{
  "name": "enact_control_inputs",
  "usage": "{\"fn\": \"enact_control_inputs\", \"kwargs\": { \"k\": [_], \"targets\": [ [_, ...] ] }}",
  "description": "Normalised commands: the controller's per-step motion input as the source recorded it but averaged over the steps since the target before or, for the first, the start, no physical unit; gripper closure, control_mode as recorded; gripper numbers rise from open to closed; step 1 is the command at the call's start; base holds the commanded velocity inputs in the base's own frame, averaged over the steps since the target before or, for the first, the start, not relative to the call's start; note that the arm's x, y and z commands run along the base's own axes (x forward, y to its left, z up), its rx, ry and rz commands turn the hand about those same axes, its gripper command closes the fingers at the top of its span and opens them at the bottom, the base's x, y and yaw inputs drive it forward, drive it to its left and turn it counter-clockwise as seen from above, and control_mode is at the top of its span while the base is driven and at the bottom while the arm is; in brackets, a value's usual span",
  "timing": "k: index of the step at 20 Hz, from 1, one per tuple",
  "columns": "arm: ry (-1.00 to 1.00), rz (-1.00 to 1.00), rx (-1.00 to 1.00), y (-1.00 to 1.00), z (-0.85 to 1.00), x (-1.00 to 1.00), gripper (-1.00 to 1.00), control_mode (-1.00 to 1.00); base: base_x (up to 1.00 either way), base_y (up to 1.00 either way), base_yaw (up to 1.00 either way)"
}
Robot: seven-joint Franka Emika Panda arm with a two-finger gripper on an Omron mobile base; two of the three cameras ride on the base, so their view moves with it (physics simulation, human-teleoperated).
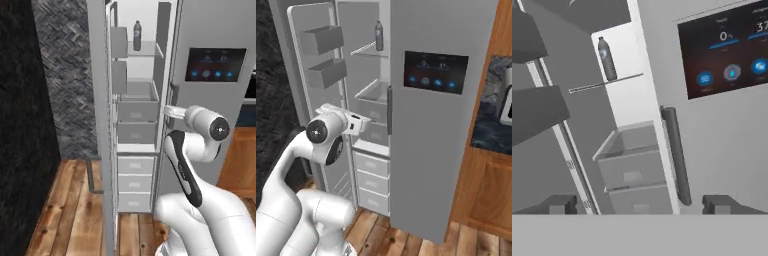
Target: Take the bottled waters from the counter and place them in the freezer to freeze. Close the freezer door after placing the bottles.
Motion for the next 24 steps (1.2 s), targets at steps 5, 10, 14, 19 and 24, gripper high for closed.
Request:
{"fn": "enact_control_inputs", "kwargs": {
  "k": [5, 10, 14, 19, 24],
  "targets": [
    [0.00, 0.00, 0.00, 0.00, 0.00, 0.00, -1.00, 1.00, -1.00, -1.00, -0.07],
    [0.00, 0.00, 0.00, 0.00, 0.00, 0.00, -1.00, 1.00, -0.67, -1.00, 0.01],
    [0.00, 0.00, 0.00, 0.00, 0.00, 0.00, -1.00, 1.00, -0.31, -1.00, 0.11],
    [0.00, 0.00, 0.00, 0.00, 0.00, 0.00, -1.00, 1.00, -0.06, -1.00, 0.13],
    [0.00, 0.00, 0.00, 0.00, 0.00, 0.00, -1.00, 1.00, 0.50, -1.00, -0.15]
  ]
}}
